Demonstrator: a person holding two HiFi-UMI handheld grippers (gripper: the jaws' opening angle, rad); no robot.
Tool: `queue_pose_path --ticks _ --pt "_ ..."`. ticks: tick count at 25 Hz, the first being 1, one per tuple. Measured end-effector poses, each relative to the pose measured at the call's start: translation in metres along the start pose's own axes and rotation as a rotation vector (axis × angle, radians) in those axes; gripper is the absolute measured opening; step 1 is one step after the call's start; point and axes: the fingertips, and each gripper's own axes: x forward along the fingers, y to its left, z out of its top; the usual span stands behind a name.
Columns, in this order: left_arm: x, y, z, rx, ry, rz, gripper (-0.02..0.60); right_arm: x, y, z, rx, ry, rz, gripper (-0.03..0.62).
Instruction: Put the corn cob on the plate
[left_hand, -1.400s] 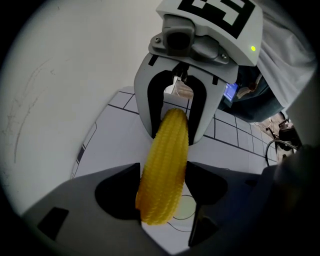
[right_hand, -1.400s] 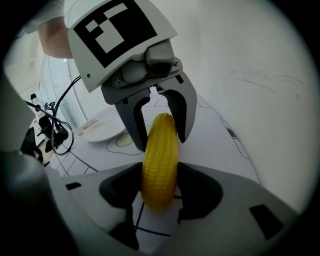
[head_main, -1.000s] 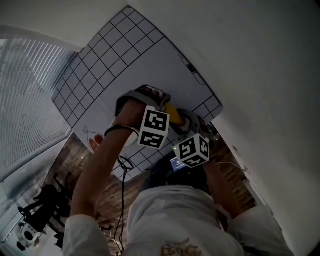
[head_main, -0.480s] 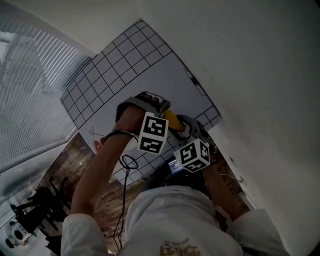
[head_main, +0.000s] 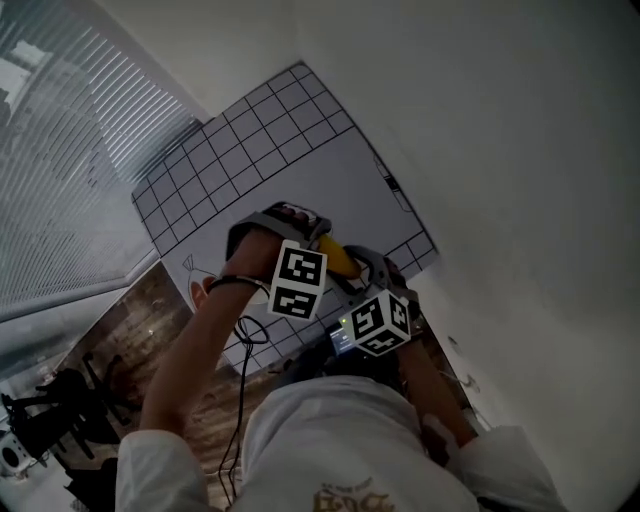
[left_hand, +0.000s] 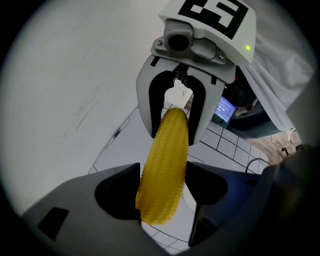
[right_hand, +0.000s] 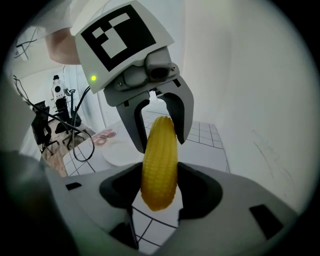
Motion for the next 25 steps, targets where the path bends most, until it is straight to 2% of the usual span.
queue_pose_path --ticks 10,18,25 --pt "-0.033 -0.042 -0.053 -0.243 0.016 0.068 0.287 0.02 0.05 0.047 -0.179 -0.022 0.174 0.222" --pt "-0.057 -0.089 -0.097 -0.478 0.042 0.135 0.287 0.039 0.102 0.08 -0.364 -0.028 0.34 0.222" --pt "-0.069 -0.123 -0.117 -0.687 0.02 0.183 0.287 0.044 0.136 0.097 -0.522 -0.041 0.481 0.222"
